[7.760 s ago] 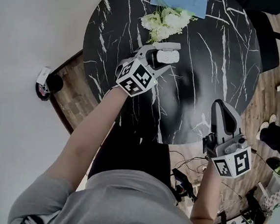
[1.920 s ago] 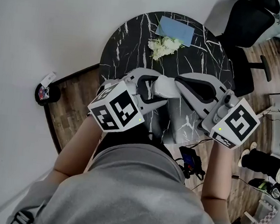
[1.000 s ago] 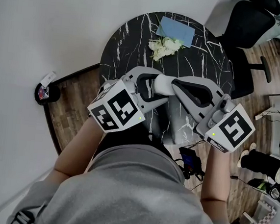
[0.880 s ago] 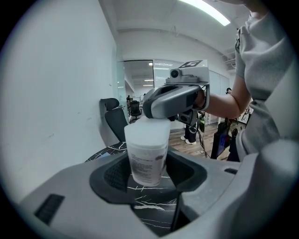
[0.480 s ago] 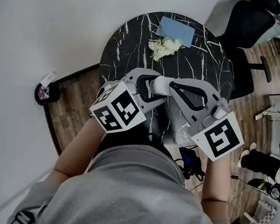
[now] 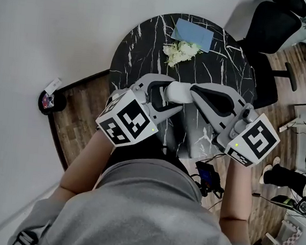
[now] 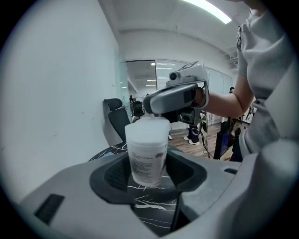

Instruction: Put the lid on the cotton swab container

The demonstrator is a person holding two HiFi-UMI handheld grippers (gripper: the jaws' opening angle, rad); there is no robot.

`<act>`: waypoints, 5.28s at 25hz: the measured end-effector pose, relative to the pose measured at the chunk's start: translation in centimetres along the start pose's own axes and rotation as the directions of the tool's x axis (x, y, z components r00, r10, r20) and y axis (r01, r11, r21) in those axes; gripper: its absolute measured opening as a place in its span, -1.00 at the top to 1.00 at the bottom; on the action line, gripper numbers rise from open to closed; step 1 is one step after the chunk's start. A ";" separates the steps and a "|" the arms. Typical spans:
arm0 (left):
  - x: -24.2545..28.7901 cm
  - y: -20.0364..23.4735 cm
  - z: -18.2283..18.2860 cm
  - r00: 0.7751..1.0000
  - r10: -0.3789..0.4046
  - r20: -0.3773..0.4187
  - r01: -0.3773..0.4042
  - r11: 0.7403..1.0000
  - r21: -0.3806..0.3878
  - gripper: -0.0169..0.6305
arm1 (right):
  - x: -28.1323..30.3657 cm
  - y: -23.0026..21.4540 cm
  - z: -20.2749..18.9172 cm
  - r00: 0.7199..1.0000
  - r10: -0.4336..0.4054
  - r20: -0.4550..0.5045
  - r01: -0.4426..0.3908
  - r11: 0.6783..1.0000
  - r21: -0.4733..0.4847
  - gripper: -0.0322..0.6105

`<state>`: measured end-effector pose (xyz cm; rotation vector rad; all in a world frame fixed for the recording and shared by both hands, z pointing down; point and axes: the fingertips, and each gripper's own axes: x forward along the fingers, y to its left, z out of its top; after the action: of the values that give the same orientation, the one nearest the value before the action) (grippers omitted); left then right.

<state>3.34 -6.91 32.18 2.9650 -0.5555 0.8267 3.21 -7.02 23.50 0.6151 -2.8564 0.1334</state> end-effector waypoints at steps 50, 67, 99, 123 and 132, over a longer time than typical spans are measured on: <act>-7.1 8.4 -4.1 0.871 0.485 0.084 -0.435 0.839 -0.327 0.22 | -10.4 -7.1 -3.2 0.854 -0.504 0.133 0.497 0.864 0.080 0.82; -0.6 9.1 -10.2 0.901 0.432 -0.039 -0.416 0.834 -0.363 0.23 | -8.7 -8.9 -9.2 0.870 -0.491 0.038 0.478 0.860 0.179 0.82; 17.3 8.7 -23.6 0.960 0.145 -0.241 -0.222 0.918 -0.329 0.23 | -6.8 -10.7 -18.2 0.852 -0.512 -0.109 0.519 0.799 0.304 0.82; 22.0 8.8 -23.1 0.956 0.149 -0.251 -0.215 0.941 -0.261 0.21 | -9.7 -10.5 -18.6 0.825 -0.553 -0.116 0.558 0.768 0.314 0.82; 17.4 9.3 -22.9 0.934 0.235 -0.267 -0.307 0.912 -0.271 0.21 | -9.5 -10.8 -16.4 0.840 -0.537 -0.073 0.533 0.796 0.287 0.82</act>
<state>2.67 -18.98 59.91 2.4993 -0.9987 0.9804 19.31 -10.84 37.75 1.4633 -2.5594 0.4683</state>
